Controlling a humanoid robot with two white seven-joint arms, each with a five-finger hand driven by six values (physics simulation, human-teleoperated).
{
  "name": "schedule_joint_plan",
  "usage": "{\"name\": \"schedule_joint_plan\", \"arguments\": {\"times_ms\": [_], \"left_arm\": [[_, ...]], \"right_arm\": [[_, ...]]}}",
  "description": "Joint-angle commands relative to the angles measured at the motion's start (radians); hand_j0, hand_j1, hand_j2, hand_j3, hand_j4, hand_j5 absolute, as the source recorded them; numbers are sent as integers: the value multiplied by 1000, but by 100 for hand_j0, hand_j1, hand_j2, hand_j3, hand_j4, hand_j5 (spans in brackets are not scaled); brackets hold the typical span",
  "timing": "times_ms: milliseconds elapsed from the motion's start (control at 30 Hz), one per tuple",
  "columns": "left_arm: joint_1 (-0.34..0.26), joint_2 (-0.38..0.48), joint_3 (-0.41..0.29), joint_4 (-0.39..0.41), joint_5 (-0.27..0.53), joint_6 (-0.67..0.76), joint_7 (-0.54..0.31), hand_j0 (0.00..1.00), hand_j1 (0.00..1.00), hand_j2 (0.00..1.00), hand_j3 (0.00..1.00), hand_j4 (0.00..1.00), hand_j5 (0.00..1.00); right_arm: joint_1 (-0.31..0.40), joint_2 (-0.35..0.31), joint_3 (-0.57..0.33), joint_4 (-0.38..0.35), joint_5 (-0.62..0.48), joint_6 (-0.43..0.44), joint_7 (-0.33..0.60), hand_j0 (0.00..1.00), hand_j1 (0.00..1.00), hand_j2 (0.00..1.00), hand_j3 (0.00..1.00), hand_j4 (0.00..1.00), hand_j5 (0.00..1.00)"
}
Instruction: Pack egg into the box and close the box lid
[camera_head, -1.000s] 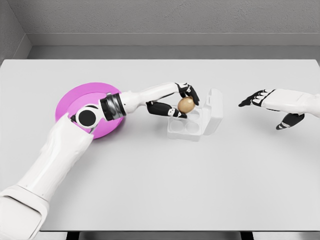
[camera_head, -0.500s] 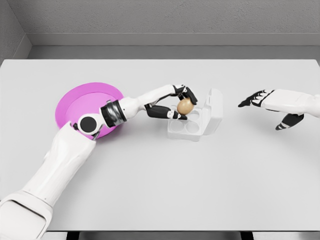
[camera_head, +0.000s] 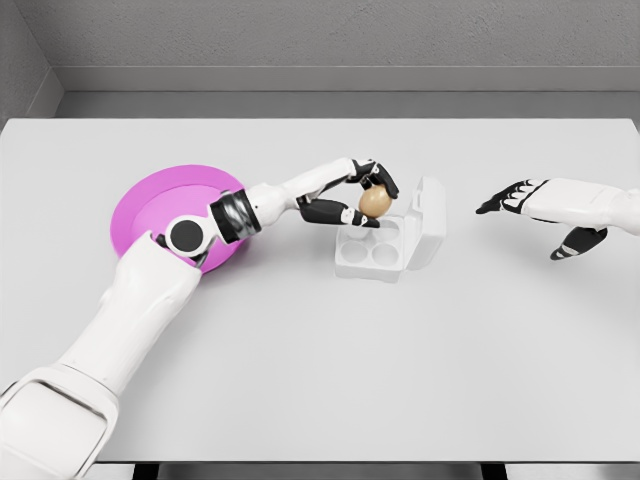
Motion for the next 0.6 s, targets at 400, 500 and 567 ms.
{"name": "schedule_joint_plan", "arguments": {"times_ms": [400, 500, 567], "left_arm": [[-28, -36, -2, 50, 6, 2, -1, 39, 39, 39, 39, 39, 39], [-37, -46, -2, 70, 1, 2, -1, 39, 39, 39, 39, 39, 39], [-41, -50, -2, 95, -1, 2, -1, 39, 39, 39, 39, 39, 39]], "right_arm": [[0, 0, 1, 0, -6, 3, 0, 100, 100, 100, 100, 100, 100], [0, 0, 1, 0, -6, 3, 0, 100, 100, 100, 100, 100, 100], [0, 0, 1, 0, -6, 3, 0, 100, 100, 100, 100, 100, 100]]}}
